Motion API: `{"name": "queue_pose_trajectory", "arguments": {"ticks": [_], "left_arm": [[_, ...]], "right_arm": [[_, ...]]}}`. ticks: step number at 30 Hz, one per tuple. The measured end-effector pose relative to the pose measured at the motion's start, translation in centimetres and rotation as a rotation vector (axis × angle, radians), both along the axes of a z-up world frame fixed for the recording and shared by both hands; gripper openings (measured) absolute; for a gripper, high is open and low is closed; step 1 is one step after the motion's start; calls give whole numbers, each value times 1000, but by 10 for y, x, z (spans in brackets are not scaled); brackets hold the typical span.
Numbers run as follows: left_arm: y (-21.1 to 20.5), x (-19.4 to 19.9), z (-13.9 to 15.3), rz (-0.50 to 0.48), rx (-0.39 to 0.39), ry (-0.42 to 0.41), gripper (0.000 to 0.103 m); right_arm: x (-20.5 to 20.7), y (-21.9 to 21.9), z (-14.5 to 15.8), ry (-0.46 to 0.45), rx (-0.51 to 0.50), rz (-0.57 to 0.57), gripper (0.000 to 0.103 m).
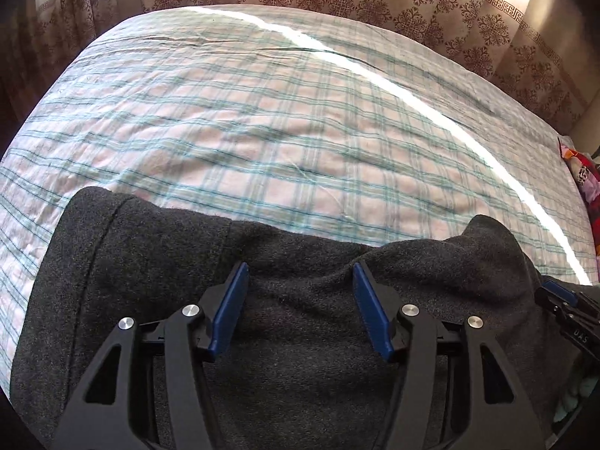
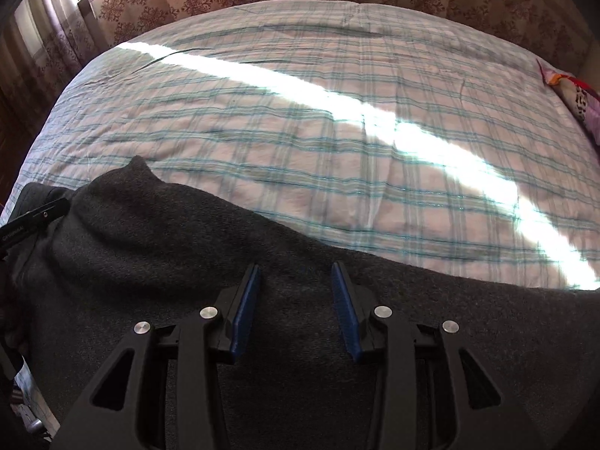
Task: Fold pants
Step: 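Sweep both open grippers across the folded trousers to flatten them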
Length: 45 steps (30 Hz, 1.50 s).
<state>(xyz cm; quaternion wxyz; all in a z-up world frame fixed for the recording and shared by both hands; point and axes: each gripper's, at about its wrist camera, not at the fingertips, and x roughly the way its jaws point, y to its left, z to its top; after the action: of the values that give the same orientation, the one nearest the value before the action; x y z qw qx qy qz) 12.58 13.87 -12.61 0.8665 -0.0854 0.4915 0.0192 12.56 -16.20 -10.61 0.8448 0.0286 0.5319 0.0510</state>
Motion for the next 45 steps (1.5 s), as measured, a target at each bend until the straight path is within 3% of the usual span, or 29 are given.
{"name": "queue_pose_trajectory", "arguments": {"ticks": [5,8,11,15,20,25,29,33,39,43,45], "left_arm": [[-6,-2,7,5,36,6,62],[-12,-11,21,0,9,-11,82],[-29,-21,28,-45,21,-18,100],[-47,-20,6,-58,124,77,100],[-42,-11,-12,-41,94,138,101],[-47,-19,8,-40,69,110,100],[-74,-32,29,-95,97,53,100],[-111,-39,36,-170,81,50,100],[-180,-55,19,-317,125,88,100],[-210,-71,-8,-408,178,145,100],[-216,-80,-11,-415,225,101,101]], "right_arm": [[-18,-4,25,-48,19,-10,41],[-37,-12,34,-68,9,-19,43],[-54,-24,27,-40,-29,-40,53],[-67,-34,6,36,-69,-55,53],[-82,-37,8,21,-60,-46,54],[-98,-69,23,1,-35,-125,54],[-114,-83,10,46,-52,-136,54],[-130,-75,6,37,-103,-98,59],[-143,-76,6,21,-91,-104,61],[-153,-82,13,21,-36,-99,61],[-158,-93,19,15,33,-121,60]]}}
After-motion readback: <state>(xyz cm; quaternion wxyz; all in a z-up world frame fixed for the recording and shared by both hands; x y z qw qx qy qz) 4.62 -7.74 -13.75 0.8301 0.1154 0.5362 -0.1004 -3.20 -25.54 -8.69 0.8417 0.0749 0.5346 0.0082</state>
